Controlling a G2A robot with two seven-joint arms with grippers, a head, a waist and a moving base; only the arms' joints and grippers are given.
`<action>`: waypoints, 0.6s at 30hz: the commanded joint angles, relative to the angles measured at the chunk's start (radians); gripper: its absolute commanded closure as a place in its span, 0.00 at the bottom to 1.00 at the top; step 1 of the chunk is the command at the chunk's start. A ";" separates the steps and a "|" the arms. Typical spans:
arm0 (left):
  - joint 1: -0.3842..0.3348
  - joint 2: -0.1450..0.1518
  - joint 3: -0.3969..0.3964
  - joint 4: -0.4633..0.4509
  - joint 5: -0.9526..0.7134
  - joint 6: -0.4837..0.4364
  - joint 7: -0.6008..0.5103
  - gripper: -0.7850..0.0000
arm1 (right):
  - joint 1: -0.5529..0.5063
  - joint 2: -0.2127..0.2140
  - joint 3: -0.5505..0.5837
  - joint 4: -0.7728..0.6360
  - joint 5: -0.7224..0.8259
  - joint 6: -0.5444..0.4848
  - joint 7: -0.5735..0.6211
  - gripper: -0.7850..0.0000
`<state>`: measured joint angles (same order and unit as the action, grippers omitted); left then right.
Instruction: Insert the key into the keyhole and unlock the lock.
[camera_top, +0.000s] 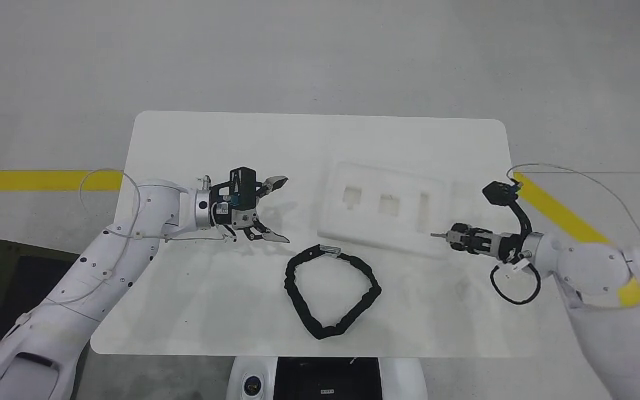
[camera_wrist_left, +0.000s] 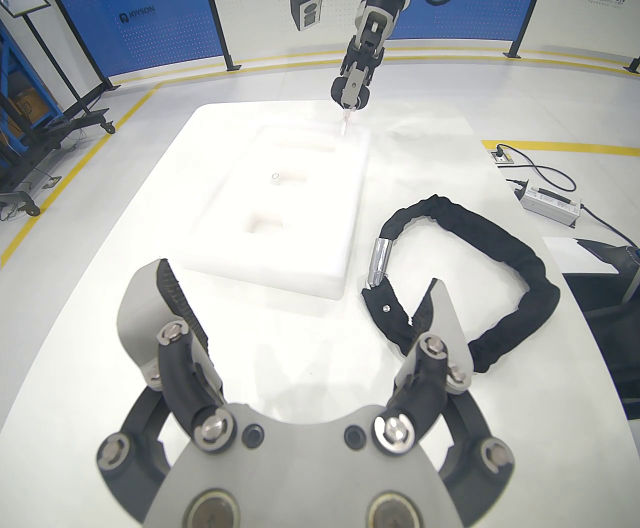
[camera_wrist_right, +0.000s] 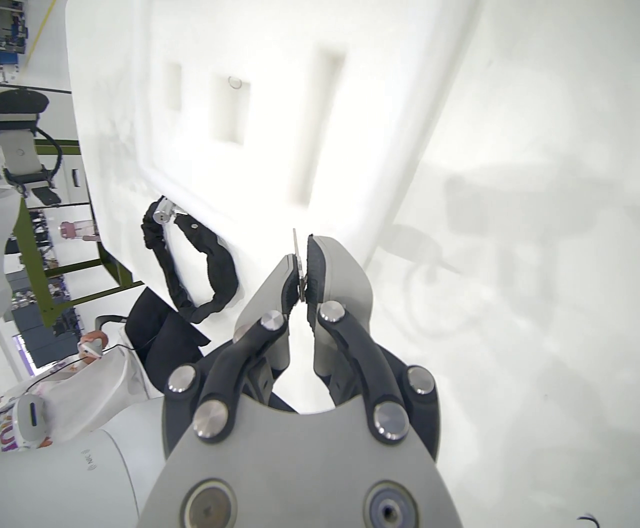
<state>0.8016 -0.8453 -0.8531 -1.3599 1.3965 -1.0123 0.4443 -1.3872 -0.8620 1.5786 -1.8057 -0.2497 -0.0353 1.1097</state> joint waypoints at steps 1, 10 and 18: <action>0.000 0.000 0.000 0.000 0.000 0.000 0.000 0.00 | -0.005 0.001 0.006 -0.019 0.000 0.004 0.004 1.00; 0.000 0.000 0.000 0.000 0.000 0.000 0.000 0.00 | -0.032 0.005 0.047 -0.077 0.083 -0.037 -0.009 1.00; 0.000 0.000 0.000 0.000 0.000 0.000 0.000 0.00 | -0.110 0.000 0.049 -0.155 0.183 -0.137 -0.067 1.00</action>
<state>0.8016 -0.8453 -0.8531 -1.3599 1.3965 -1.0123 0.4443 -1.4882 -0.8612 1.6289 -1.9542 -0.0753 -0.1631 1.0496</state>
